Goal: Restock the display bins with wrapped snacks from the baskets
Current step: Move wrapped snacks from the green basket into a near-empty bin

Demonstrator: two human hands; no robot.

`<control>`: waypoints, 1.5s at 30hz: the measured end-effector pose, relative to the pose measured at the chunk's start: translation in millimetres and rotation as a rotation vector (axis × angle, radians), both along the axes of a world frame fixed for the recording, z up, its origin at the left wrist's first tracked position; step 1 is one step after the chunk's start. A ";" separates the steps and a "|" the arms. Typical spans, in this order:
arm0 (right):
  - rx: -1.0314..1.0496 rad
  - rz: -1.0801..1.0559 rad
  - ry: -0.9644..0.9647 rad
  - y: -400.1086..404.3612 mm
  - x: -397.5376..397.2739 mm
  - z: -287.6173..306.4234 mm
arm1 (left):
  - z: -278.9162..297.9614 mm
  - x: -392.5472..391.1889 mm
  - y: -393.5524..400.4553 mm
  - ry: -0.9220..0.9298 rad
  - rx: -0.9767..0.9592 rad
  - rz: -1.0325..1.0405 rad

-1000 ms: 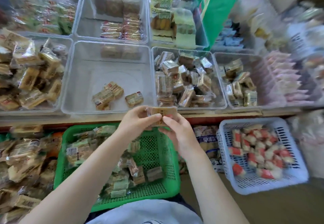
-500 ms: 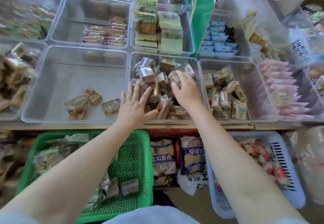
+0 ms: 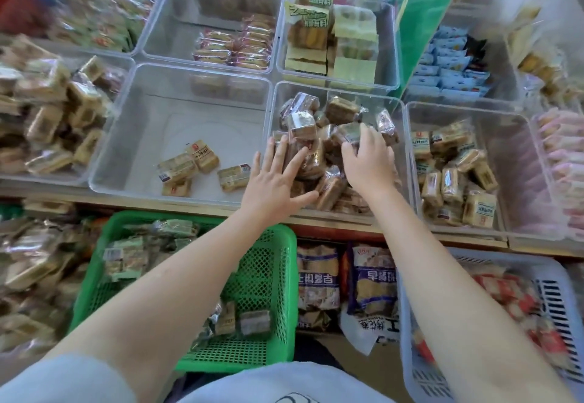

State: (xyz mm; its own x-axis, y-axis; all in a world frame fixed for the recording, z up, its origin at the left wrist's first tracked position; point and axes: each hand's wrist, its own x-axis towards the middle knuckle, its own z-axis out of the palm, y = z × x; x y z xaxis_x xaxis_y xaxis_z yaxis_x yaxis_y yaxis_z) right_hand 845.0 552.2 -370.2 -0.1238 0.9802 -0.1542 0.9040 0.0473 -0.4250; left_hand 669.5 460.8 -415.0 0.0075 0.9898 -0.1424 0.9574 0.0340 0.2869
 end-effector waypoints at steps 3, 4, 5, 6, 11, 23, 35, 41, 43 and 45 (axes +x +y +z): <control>0.317 -0.012 0.301 -64.2 -26.7 13.2 | 5.5 -12.3 -16.4 -0.181 0.088 0.058; 0.373 0.045 0.363 -89.1 -37.2 12.8 | 8.7 -19.9 -29.4 -0.237 0.165 0.097; 0.380 0.103 0.418 -113.7 -47.6 9.6 | 11.4 -28.8 -45.9 -0.271 0.290 0.133; 0.327 0.142 0.464 -136.4 -57.7 3.2 | 11.9 -39.5 -64.5 -0.276 0.424 0.180; -0.356 0.159 0.308 -203.8 -109.5 -73.5 | -26.9 -104.2 -153.6 -0.212 0.130 0.428; -1.144 -0.239 0.244 -250.3 -171.4 -196.7 | -108.3 -174.9 -219.2 0.013 -0.448 0.156; -1.137 -0.645 0.514 -263.3 -175.1 -195.8 | -87.9 -202.6 -203.4 -0.169 -0.449 0.158; -0.979 -0.584 0.660 -247.0 -169.8 -130.7 | -32.0 -182.0 -202.6 -0.627 -0.126 0.376; -0.926 -0.583 0.953 -238.4 -165.3 -97.4 | -13.2 -172.9 -195.4 -0.686 -0.024 0.331; -0.907 -0.507 1.173 -228.7 -158.7 -54.6 | 4.0 -162.1 -181.9 -0.703 0.013 0.231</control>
